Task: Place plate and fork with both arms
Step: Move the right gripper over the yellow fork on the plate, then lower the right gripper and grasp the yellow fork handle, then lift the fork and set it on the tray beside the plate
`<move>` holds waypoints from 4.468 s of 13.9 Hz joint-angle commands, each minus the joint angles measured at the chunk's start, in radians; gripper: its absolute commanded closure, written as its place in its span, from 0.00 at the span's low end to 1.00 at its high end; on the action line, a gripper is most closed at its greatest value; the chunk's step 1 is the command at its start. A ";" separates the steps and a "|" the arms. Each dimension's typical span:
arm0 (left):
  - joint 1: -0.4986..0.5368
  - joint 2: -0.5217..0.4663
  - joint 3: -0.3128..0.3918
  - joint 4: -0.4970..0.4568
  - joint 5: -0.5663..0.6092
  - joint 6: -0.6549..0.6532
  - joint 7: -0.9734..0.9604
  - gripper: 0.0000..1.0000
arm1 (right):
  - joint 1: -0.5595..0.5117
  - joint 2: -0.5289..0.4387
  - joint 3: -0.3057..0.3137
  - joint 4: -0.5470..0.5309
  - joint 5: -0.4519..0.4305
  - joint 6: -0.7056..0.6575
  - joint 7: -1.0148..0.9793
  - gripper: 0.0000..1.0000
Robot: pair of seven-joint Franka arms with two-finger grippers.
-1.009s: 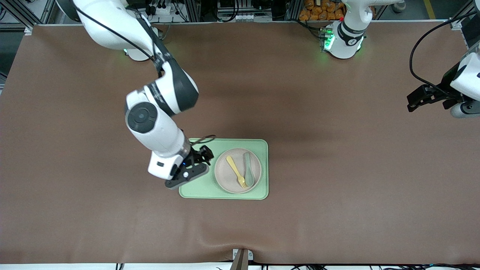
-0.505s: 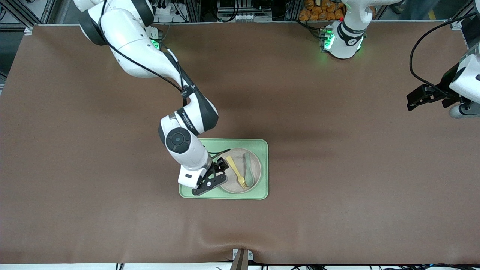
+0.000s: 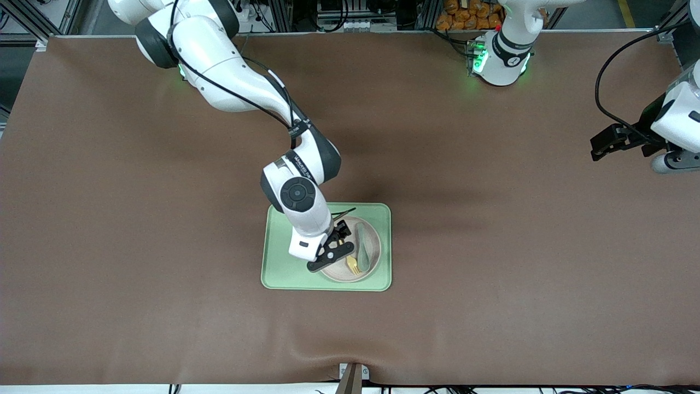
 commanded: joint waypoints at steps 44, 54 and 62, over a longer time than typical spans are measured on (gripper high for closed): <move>0.000 -0.070 -0.012 -0.071 -0.054 -0.015 0.013 0.00 | -0.143 -0.193 -0.021 -0.252 0.041 -0.056 0.305 1.00; 0.002 -0.068 -0.018 -0.079 -0.053 -0.012 0.012 0.00 | -0.133 -0.217 -0.019 -0.420 0.031 0.123 0.438 0.00; 0.000 -0.075 -0.018 -0.076 -0.054 -0.012 -0.003 0.00 | -0.203 -0.290 -0.022 -0.073 0.034 -0.321 0.426 0.00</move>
